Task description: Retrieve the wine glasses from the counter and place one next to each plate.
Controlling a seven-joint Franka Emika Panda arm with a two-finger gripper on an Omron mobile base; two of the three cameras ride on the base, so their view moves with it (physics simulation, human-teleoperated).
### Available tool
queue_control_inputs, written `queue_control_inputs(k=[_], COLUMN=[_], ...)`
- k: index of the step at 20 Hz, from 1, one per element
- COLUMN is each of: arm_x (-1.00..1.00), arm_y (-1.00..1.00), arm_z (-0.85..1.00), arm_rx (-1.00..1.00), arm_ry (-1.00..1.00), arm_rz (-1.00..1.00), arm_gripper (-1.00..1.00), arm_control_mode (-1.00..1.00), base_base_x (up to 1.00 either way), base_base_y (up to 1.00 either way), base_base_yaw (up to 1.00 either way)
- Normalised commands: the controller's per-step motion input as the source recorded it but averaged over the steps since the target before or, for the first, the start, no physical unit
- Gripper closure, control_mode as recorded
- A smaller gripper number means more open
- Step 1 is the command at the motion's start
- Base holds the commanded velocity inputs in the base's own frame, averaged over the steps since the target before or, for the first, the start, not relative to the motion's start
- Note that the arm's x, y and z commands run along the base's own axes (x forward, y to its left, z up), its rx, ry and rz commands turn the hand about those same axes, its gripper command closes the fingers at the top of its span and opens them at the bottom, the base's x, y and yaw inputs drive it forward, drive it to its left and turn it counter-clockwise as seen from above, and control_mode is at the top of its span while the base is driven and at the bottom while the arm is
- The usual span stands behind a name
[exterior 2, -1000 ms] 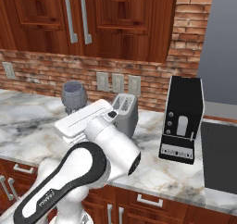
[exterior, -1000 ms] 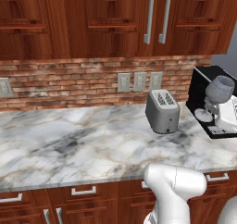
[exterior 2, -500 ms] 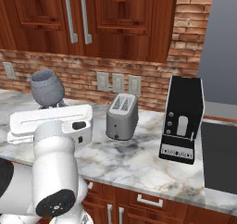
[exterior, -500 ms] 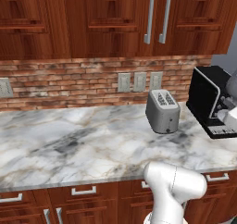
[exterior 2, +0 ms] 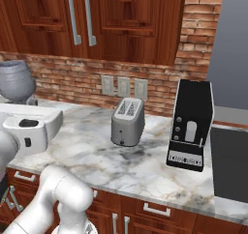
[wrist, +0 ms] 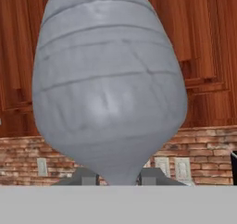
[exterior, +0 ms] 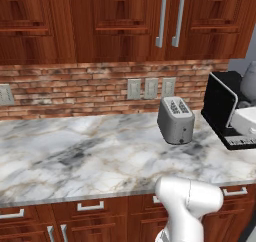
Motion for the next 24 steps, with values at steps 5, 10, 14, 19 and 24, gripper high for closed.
queue_control_inputs(k=[5,10,14,19,24], arm_x=[0.0,0.0,0.0,0.0,0.0], arm_y=[0.61,0.36,0.0,0.0,0.0], arm_z=[-0.44,-0.66,0.0,0.0,0.0], arm_rx=[0.03,0.0,0.0,0.0,0.0], arm_ry=[0.0,0.0,0.0,0.0,0.0], arm_rz=[-0.08,-0.08,0.0,0.0,0.0], arm_gripper=[1.0,1.0,1.0,1.0,1.0], arm_control_mode=[-1.0,-1.0,1.0,1.0,1.0], base_base_x=[0.0,0.0,-0.78,-1.0,-1.0], base_base_y=[0.0,0.0,-0.05,-0.27,-0.27], base_base_yaw=[0.0,0.0,-0.06,-0.06,-0.05])
